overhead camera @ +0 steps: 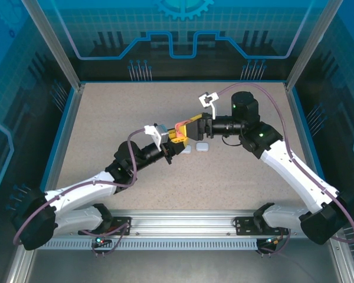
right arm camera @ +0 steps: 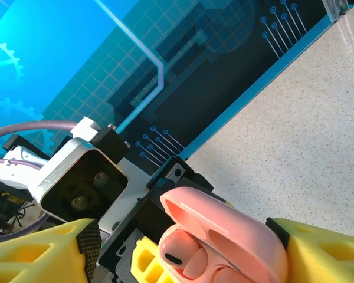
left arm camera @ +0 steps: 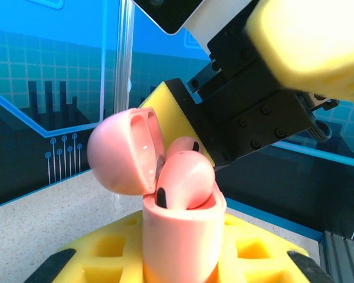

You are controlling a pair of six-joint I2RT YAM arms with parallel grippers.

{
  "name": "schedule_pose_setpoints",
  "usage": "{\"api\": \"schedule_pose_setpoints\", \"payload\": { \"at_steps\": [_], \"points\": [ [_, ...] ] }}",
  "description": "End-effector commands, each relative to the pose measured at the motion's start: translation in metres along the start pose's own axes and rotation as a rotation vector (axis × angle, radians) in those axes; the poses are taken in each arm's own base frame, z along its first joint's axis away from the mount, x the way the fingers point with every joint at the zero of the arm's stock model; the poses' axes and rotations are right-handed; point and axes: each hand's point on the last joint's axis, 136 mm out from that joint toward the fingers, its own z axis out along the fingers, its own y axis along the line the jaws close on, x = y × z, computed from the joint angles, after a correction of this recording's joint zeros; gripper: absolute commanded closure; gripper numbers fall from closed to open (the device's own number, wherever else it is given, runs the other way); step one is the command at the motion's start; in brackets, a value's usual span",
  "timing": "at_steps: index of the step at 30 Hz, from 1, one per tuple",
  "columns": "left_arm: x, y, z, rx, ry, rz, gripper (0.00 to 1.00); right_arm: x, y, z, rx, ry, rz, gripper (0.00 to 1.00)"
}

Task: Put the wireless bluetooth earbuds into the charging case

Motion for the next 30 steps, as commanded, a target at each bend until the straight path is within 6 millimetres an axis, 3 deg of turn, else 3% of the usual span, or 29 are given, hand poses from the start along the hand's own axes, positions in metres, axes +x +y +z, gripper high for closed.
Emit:
{"api": "schedule_pose_setpoints", "payload": {
  "at_steps": [1, 9, 19, 25, 30],
  "points": [
    [-0.005, 0.008, 0.0, -0.045, -0.018, -0.027, 1.0, -0.005, 0.026, -0.016, -0.038, -0.005, -0.06, 0.25],
    [0.008, 0.01, -0.003, -0.058, 0.019, -0.06, 1.0, 0.013, 0.012, -0.027, 0.039, -0.007, -0.049, 0.24],
    [0.018, 0.013, -0.007, -0.076, 0.054, -0.084, 1.0, 0.021, -0.006, -0.044, 0.165, -0.027, -0.063, 0.18],
    [0.043, 0.033, -0.016, -0.182, 0.157, -0.194, 1.0, 0.039, -0.071, -0.082, 0.603, -0.007, 0.016, 0.13],
    [0.09, 0.079, -0.045, -0.319, 0.265, -0.509, 1.0, 0.061, -0.11, -0.105, 0.77, -0.011, 0.103, 0.12]
  ]
}}
